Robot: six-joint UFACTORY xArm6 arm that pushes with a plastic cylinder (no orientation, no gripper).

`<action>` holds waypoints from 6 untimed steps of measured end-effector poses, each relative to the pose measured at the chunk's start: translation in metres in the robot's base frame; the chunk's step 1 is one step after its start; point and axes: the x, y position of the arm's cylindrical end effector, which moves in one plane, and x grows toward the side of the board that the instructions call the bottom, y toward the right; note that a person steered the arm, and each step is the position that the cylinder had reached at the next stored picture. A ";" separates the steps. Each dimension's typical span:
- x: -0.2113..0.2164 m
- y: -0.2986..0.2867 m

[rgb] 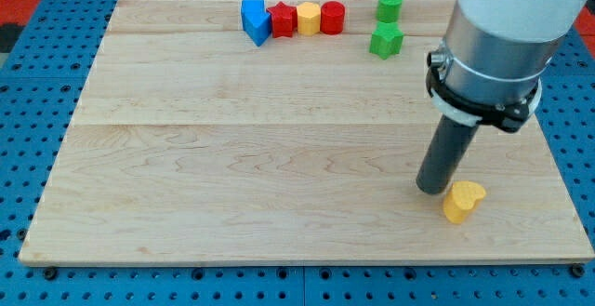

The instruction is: Separate green blocks from each other

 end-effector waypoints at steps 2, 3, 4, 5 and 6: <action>-0.137 0.063; -0.229 0.057; -0.288 0.008; -0.227 0.018; -0.165 0.020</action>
